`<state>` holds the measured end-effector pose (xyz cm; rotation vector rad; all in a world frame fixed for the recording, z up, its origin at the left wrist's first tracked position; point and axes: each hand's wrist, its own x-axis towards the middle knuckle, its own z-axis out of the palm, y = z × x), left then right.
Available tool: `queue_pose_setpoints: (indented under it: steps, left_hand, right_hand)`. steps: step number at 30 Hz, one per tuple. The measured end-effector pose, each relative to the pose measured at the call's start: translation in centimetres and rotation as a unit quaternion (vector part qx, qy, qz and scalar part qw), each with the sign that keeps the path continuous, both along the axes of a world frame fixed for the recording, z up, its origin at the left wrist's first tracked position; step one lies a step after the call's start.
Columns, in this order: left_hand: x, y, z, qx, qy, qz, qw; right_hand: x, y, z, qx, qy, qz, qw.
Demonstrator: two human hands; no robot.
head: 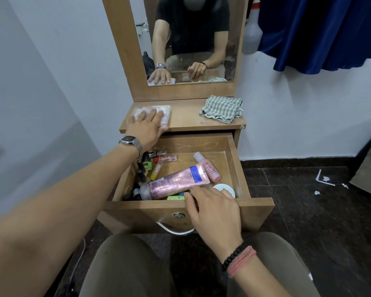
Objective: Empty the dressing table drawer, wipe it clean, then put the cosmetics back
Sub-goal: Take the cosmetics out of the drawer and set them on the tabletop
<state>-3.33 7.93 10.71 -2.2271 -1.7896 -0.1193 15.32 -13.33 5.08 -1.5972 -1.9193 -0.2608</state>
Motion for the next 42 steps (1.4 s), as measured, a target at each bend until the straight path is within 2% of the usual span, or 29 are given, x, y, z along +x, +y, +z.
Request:
queue_pose_setpoints:
  steps: [17,30,33,35,36,39,42]
  left_hand:
    - [-1.0,5.3,1.4,-0.072,-0.028,0.018,0.997]
    - [-0.8,6.4,2.2,-0.120,-0.031,0.030,0.992]
    - [0.6,4.4,2.9,-0.043,-0.032,-0.024,0.998]
    - [2.4,1.6,3.8,0.013,-0.040,-0.116,0.992]
    - [3.2,0.0,4.3,0.011,-0.048,-0.162,0.986]
    - [4.3,-4.8,4.2,-0.116,-0.030,-0.234,0.965]
    - [4.1,-8.1,1.9,-0.245,0.016,-0.237,0.940]
  right_hand:
    - [-0.2,0.1,0.3,-0.008,0.002,0.006,1.000]
    - [-0.3,0.3,0.0,-0.015,-0.001,0.003,1.000]
    - [-0.3,0.2,0.0,-0.003,0.001,0.004,1.000]
    - [-0.3,0.2,-0.1,0.002,0.004,0.001,1.000]
    - [-0.3,0.2,-0.1,-0.001,0.006,0.000,1.000]
    - [-0.3,0.2,-0.1,-0.002,0.004,-0.005,1.000]
    - [-0.3,0.1,-0.1,0.003,0.008,-0.008,1.000]
